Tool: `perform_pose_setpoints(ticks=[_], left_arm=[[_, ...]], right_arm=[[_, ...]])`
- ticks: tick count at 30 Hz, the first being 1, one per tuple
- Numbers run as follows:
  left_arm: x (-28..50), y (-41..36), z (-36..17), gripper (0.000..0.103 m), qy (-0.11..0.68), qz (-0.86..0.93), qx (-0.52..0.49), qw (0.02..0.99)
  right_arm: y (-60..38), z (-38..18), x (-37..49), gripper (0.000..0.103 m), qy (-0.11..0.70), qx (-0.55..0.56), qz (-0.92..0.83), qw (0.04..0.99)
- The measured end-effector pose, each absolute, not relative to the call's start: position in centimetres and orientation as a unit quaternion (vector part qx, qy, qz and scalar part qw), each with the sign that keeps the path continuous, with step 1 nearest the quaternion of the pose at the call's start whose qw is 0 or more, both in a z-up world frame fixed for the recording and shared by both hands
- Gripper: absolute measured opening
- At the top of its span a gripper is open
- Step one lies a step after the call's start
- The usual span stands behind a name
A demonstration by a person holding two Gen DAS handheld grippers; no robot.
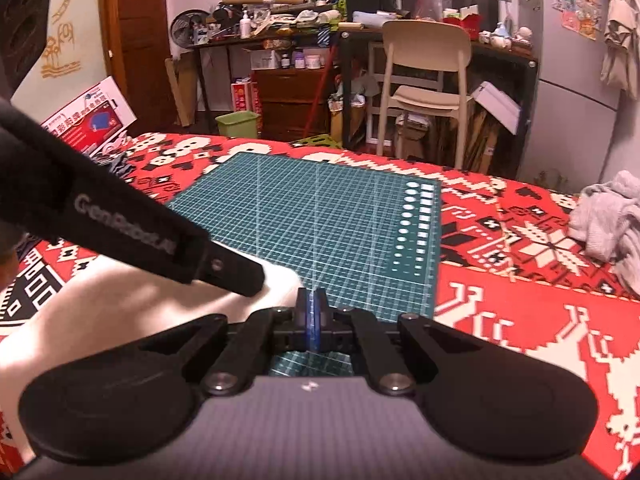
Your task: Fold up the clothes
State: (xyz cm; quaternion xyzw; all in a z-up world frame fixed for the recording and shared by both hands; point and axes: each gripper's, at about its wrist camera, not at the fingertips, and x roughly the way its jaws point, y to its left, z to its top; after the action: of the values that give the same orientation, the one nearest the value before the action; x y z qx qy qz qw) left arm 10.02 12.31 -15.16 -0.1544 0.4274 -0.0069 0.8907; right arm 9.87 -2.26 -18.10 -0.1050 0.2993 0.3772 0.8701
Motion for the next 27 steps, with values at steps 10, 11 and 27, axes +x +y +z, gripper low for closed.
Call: perform_pose_setpoints(ticks=[10,11,27], left_arm=[[7.2,11.3,-15.1,0.007,0.437,-0.022,-0.156,0.886],[7.3,11.4,-15.0,0.007,0.436,-0.020,-0.157,0.886],[8.5,12.2,-14.5,0.007,0.428,-0.010,-0.159,0.889]], right_arm=[[-3.5,-18.5,5.7,0.002,0.314,-0.123,0.396,0.854],[-3.7,-18.5,5.6,0.002,0.313,-0.124,0.396,0.855],[-2.0,-18.4,13.1,0.002,0.306,-0.090,0.369,0.873]])
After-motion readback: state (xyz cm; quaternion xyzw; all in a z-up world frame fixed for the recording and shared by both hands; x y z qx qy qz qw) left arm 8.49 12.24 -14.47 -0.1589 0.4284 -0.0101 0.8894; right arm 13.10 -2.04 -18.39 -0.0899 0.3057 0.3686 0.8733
